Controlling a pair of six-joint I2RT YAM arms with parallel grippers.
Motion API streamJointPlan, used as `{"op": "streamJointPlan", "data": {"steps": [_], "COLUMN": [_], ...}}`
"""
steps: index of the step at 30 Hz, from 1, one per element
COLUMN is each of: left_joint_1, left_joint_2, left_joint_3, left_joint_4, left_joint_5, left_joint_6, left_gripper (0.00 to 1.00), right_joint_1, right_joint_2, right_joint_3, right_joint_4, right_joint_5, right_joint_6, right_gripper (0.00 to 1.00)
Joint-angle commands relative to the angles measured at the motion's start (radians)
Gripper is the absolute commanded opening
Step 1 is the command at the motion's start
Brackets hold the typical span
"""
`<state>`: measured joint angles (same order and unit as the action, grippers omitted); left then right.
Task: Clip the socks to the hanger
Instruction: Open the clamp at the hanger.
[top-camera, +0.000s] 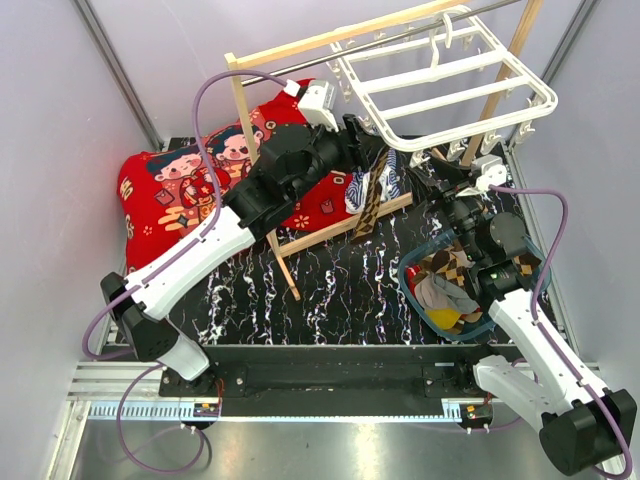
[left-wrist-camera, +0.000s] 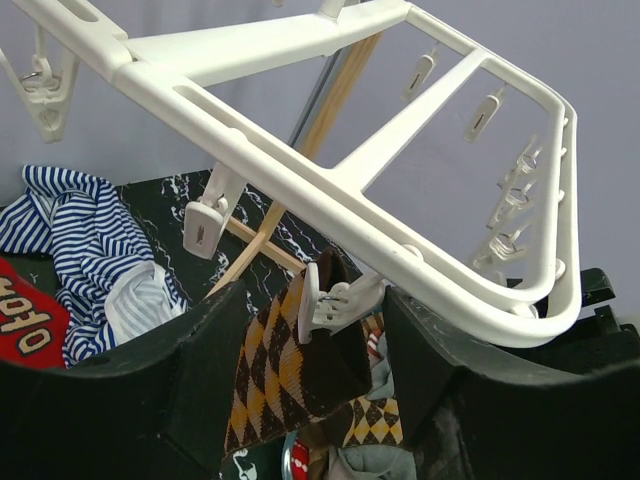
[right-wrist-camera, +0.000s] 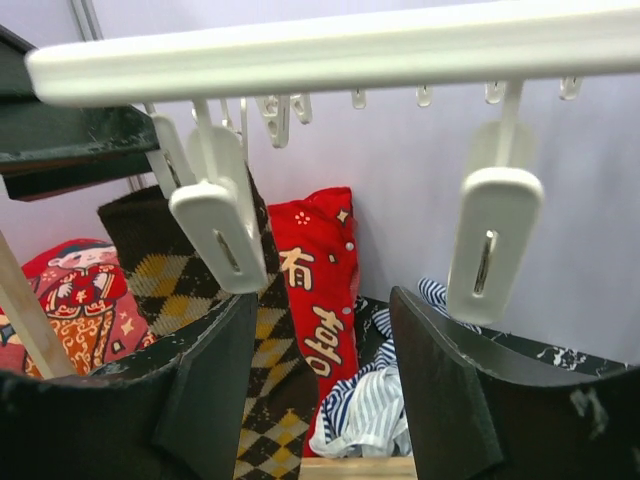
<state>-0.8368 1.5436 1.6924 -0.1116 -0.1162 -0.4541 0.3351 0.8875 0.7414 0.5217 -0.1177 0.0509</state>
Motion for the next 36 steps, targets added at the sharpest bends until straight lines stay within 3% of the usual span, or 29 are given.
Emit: {"op": "streamJointPlan", "data": {"steps": [1, 12, 16, 26, 36], "left_joint_1": [0.005, 0.002, 0.004, 0.002, 0.005], "left_joint_2": [0.012, 0.026, 0.032, 0.036, 0.027], "left_joint_3": [0.059, 0.075, 0.082, 0.093, 0.112], "left_joint_4": [0.017, 0.007, 0.004, -0.01, -0.037], "left_joint_5": [0.013, 0.026, 0.029, 0.036, 0.023], "left_joint_6": [-0.011, -0.026, -0.029, -0.028, 0.026], "left_gripper": [0.6, 0.6, 0.6, 0.6, 0.6], "right_joint_1": [0.01, 0.012, 0.012, 0.012, 0.012], "right_joint_2": [-0.004, -0.018, -0.024, -0.042, -0.081], "right_joint_3": [0.015, 0.044, 0.033, 0.018, 0.05], "right_joint_4": [0.084, 0.077, 0.084, 0.08, -0.018], "right_joint_5": [-0.026, -0.077, -0.056, -0.023, -0.079], "right_joint_6": [0.03, 0.076, 0.078, 0.075, 0.089], "right_gripper": [0.64, 0.64, 0.59, 0.36, 0.04]}}
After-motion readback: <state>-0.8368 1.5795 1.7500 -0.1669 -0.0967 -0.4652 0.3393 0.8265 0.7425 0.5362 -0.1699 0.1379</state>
